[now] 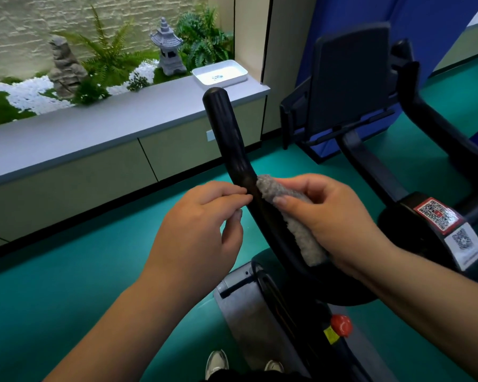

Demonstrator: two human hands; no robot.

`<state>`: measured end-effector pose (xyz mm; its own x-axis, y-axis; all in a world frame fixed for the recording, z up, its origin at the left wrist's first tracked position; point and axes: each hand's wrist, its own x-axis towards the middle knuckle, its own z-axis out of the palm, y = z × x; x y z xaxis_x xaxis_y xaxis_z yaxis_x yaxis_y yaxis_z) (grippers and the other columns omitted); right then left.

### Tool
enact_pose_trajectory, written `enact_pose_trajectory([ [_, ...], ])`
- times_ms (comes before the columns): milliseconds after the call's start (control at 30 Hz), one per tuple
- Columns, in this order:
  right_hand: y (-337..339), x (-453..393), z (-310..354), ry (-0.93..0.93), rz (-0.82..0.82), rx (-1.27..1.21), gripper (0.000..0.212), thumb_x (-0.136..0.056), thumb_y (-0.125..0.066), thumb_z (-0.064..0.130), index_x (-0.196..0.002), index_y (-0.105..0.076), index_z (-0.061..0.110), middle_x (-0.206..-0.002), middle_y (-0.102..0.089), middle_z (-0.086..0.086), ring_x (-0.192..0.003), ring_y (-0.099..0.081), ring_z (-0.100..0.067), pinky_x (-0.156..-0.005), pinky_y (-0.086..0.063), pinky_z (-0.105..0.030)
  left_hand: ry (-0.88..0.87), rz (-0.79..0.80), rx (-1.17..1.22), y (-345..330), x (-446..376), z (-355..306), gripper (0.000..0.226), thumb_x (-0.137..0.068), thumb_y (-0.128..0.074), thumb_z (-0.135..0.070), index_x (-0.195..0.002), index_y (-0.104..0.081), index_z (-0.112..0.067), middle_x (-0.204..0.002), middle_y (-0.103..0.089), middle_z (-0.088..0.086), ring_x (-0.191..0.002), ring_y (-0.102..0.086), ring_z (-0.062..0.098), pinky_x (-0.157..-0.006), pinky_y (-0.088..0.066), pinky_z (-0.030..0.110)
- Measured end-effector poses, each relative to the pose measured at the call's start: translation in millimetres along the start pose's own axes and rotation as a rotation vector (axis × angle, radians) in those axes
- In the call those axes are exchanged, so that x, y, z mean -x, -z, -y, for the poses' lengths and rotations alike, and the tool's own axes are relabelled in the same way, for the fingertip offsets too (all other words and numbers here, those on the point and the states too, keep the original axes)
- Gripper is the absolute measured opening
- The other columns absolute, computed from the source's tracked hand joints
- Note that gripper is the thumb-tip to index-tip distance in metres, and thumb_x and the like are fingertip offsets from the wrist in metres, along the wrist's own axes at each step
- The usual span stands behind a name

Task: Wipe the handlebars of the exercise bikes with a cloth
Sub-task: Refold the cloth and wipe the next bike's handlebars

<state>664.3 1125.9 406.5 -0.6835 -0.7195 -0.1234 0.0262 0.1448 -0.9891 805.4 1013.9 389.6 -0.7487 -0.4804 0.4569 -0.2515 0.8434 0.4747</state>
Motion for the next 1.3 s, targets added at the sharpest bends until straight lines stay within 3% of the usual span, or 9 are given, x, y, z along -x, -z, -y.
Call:
enact_pose_trajectory([
  [233, -14, -24, 11, -0.033, 0.008, 0.022, 0.014, -0.083, -0.071, 0.010, -0.096, -0.071, 0.017, -0.091, -0.074, -0.007, -0.079, -0.070, -0.016, -0.074, -0.059, -0.031, 0.077, 0.081, -0.023, 0, 8, 0, 0.035, -0.085, -0.054, -0.023, -0.118, -0.066, -0.024, -0.121, -0.061, -0.011, -0.111, -0.054, 0.006, -0.096, -0.036, 0.014],
  [433, 15, 20, 4, 0.043, 0.029, 0.260, 0.017, -0.078, -0.073, 0.008, -0.084, -0.073, 0.024, -0.088, -0.074, 0.005, -0.082, -0.068, -0.005, -0.076, -0.054, -0.017, 0.105, 0.101, -0.031, 0, 13, -3, 0.038, -0.086, -0.052, -0.025, -0.123, -0.062, -0.026, -0.123, -0.057, -0.015, -0.114, -0.051, 0.003, -0.098, -0.030, 0.007],
  [567, 22, 28, 6, 0.051, 0.066, 0.306, 0.016, -0.078, -0.074, 0.009, -0.087, -0.073, 0.022, -0.088, -0.073, 0.007, -0.081, -0.068, 0.000, -0.074, -0.052, -0.013, 0.094, 0.085, -0.048, -2, 12, -12, 0.036, -0.086, -0.053, -0.023, -0.120, -0.064, -0.024, -0.124, -0.059, -0.012, -0.115, -0.053, 0.008, -0.100, -0.034, 0.016],
  [733, 38, 42, 4, 0.198, 0.126, 0.591, 0.024, -0.076, -0.078, 0.013, -0.082, -0.071, 0.036, -0.089, -0.064, 0.010, -0.088, -0.061, -0.003, -0.083, -0.046, -0.016, 0.011, 0.083, -0.062, -4, 13, -27, 0.030, -0.085, -0.054, -0.020, -0.111, -0.070, -0.021, -0.119, -0.061, -0.008, -0.112, -0.052, 0.012, -0.099, -0.028, 0.011],
  [933, 72, 87, -18, 0.475, 0.048, 0.799, 0.018, -0.078, -0.068, 0.022, -0.095, -0.074, 0.024, -0.089, -0.059, 0.010, -0.089, -0.059, -0.013, -0.078, -0.051, -0.032, -0.015, 0.078, -0.077, -12, 19, -36, 0.026, -0.090, -0.057, -0.016, -0.112, -0.070, -0.019, -0.118, -0.062, -0.008, -0.110, -0.052, 0.016, -0.099, -0.025, 0.009],
  [1033, 76, 105, -32, 0.506, -0.084, 0.624, 0.021, -0.079, -0.067, 0.013, -0.097, -0.074, 0.018, -0.094, -0.061, 0.005, -0.093, -0.060, -0.009, -0.082, -0.049, -0.022, -0.028, 0.052, -0.108, -13, 18, -40, 0.027, -0.088, -0.054, -0.019, -0.109, -0.071, -0.018, -0.116, -0.063, -0.006, -0.109, -0.052, 0.018, -0.100, -0.026, 0.013],
  [1100, 74, 120, -43, 0.414, -0.223, 0.424, 0.023, -0.079, -0.068, 0.007, -0.097, -0.072, 0.019, -0.097, -0.063, 0.003, -0.096, -0.061, -0.007, -0.084, -0.046, -0.014, -0.063, 0.048, -0.131, -15, 18, -44, 0.026, -0.087, -0.055, -0.019, -0.106, -0.073, -0.017, -0.114, -0.064, -0.005, -0.107, -0.052, 0.021, -0.100, -0.026, 0.014],
  [1200, 72, 133, -61, 0.167, -0.375, 0.154, 0.027, -0.084, -0.068, 0.006, -0.096, -0.069, 0.031, -0.098, -0.068, 0.010, -0.095, -0.064, -0.004, -0.081, -0.051, -0.018, -0.102, 0.050, -0.129, -21, 20, -51, 0.024, -0.087, -0.056, -0.017, -0.103, -0.074, -0.016, -0.113, -0.065, -0.004, -0.106, -0.052, 0.023, -0.101, -0.023, 0.012],
  [1300, 76, 127, -71, 0.129, -0.593, -0.006, 0.026, -0.087, -0.063, 0.006, -0.095, -0.064, 0.030, -0.094, -0.068, 0.011, -0.087, -0.064, -0.001, -0.073, -0.050, -0.014, -0.133, 0.043, -0.135, -27, 23, -56, 0.023, -0.088, -0.055, -0.015, -0.101, -0.074, -0.015, -0.110, -0.066, -0.004, -0.104, -0.053, 0.027, -0.101, -0.021, 0.012],
])
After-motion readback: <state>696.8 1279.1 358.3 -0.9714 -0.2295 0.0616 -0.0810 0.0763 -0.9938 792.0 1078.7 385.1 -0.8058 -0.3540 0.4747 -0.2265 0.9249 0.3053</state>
